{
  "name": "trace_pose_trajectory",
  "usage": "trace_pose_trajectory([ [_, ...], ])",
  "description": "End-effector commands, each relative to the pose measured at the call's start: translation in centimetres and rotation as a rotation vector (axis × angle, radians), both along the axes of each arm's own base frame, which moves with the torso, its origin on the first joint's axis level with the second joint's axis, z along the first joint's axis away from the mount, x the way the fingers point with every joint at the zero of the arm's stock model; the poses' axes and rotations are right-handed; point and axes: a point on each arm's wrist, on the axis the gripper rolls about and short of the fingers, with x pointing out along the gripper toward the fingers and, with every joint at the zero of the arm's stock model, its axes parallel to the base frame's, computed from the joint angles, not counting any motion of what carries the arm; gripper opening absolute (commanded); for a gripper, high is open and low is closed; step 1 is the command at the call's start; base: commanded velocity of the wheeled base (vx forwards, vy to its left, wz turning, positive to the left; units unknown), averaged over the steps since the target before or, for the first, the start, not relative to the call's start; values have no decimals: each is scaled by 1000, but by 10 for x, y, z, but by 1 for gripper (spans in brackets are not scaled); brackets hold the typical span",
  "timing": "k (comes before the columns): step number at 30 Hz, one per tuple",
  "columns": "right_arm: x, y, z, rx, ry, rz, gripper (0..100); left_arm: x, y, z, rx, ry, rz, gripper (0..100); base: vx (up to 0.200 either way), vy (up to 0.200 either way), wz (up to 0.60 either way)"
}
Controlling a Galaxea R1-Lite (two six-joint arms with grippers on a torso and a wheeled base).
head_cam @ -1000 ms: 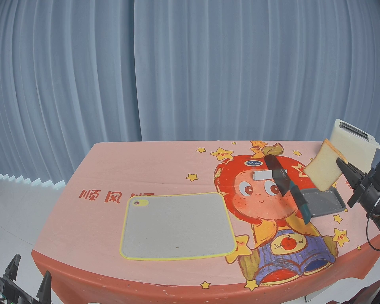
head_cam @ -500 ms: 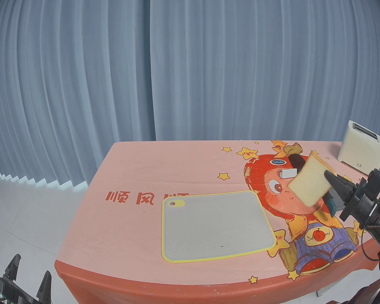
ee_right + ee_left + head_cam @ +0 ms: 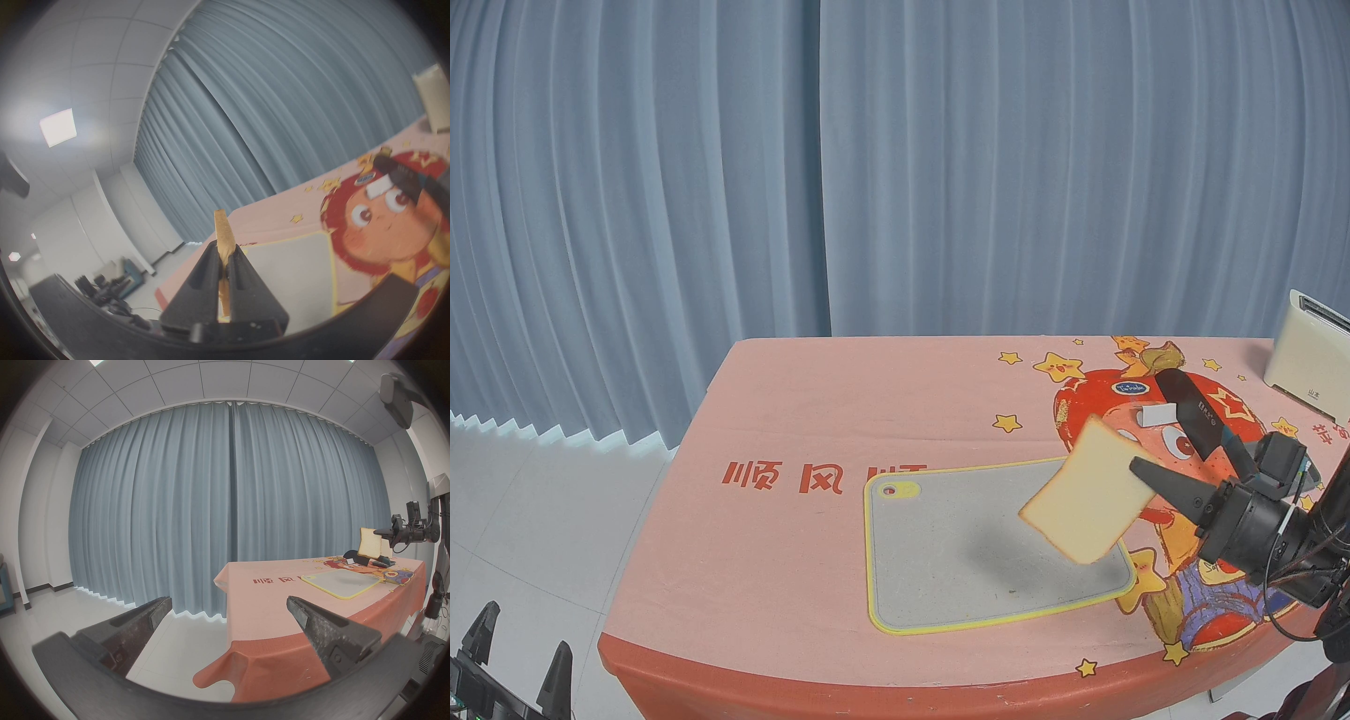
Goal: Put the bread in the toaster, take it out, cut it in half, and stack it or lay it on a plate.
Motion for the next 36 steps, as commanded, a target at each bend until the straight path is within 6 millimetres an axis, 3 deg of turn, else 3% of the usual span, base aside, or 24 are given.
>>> trace_pose_trajectory([
  [1,7,26,-6,50,93,64,0,1,0,-5,0,17,0,100,0,0,0],
  [10,37,46,-14,287,355,5,0,1,0,-5,0,17,0,100,0,0,0],
  [20,40,47,-19,280,371,-3,0,1,0,-5,0,18,0,100,0,0,0],
  [29,54,54,-44,225,428,-96,0,1,0,-5,0,18,0,100,0,0,0],
  [36,55,55,-46,219,434,-96,0,1,0,-5,0,17,0,100,0,0,0],
])
